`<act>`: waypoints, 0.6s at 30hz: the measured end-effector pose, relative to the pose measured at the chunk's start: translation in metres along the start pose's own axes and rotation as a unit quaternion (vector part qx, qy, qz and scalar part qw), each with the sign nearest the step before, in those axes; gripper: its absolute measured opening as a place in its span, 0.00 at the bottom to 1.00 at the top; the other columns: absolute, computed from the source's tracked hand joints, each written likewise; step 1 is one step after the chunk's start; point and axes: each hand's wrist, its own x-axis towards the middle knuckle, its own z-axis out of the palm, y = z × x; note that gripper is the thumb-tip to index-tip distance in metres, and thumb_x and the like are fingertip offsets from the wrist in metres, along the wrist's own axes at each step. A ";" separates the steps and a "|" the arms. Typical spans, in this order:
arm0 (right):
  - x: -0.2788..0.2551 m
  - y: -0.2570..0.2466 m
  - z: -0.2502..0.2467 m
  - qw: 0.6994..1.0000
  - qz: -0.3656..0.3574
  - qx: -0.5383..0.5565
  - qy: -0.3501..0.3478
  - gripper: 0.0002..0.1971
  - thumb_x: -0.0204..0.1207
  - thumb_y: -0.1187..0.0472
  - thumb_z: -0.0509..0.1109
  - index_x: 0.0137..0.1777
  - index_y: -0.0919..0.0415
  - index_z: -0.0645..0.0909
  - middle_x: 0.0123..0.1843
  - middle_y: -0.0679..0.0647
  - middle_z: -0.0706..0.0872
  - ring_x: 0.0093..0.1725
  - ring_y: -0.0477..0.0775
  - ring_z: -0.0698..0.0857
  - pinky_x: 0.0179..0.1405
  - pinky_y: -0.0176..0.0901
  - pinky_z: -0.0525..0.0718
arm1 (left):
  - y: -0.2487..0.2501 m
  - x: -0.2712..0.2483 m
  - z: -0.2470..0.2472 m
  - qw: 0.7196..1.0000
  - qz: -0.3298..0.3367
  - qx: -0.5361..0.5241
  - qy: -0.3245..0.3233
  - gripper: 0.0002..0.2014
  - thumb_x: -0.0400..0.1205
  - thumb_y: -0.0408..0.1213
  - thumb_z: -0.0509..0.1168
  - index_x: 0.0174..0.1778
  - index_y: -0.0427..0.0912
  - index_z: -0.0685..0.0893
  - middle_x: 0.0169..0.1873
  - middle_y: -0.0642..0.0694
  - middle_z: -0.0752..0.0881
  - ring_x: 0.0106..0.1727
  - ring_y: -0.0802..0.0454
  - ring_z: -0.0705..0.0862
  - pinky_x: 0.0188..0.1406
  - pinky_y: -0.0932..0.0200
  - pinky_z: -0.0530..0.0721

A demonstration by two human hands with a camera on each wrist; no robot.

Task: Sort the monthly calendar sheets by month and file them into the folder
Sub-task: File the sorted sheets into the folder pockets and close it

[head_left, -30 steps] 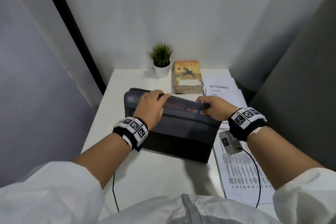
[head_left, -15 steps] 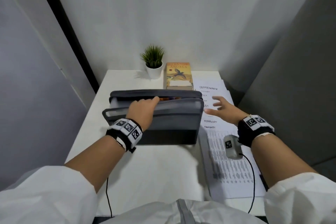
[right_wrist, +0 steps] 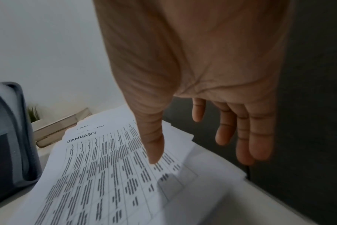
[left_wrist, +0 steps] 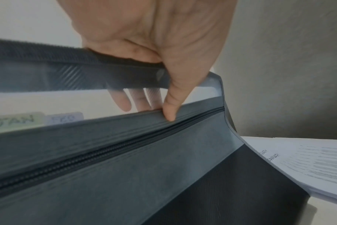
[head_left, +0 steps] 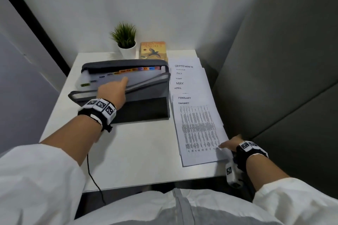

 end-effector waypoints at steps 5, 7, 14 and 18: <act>-0.004 0.007 0.011 0.998 0.007 0.059 -0.013 0.65 0.66 0.50 0.82 0.80 0.73 0.31 0.81 0.66 0.65 0.74 0.59 0.72 0.71 0.46 0.71 | 0.004 -0.012 -0.003 1.000 0.000 0.008 -0.004 0.10 0.80 0.31 0.62 0.57 0.41 0.71 0.39 0.40 0.85 0.38 0.37 0.82 0.27 0.53 0.68; -0.004 0.007 0.012 0.997 0.013 0.075 -0.006 0.66 0.65 0.52 0.83 0.80 0.72 0.31 0.82 0.65 0.63 0.79 0.61 0.67 0.76 0.47 0.68 | 0.004 -0.016 -0.004 1.000 0.005 0.005 0.002 0.09 0.81 0.31 0.62 0.55 0.41 0.71 0.39 0.40 0.85 0.38 0.37 0.83 0.27 0.52 0.68; 0.000 0.011 0.018 0.993 0.035 0.109 0.000 0.56 0.57 0.64 0.87 0.76 0.67 0.50 0.77 0.63 0.70 0.73 0.65 0.73 0.66 0.54 0.76 | 0.001 -0.020 -0.004 1.000 0.014 -0.005 0.020 0.08 0.81 0.33 0.62 0.53 0.41 0.72 0.40 0.40 0.84 0.38 0.36 0.83 0.27 0.52 0.67; -0.004 0.009 0.022 0.993 0.046 0.111 0.013 0.55 0.55 0.67 0.87 0.74 0.66 0.52 0.73 0.63 0.71 0.71 0.66 0.75 0.63 0.55 0.76 | -0.001 -0.020 -0.001 1.000 0.019 -0.008 0.022 0.08 0.80 0.33 0.63 0.52 0.41 0.71 0.39 0.40 0.84 0.37 0.37 0.82 0.27 0.53 0.67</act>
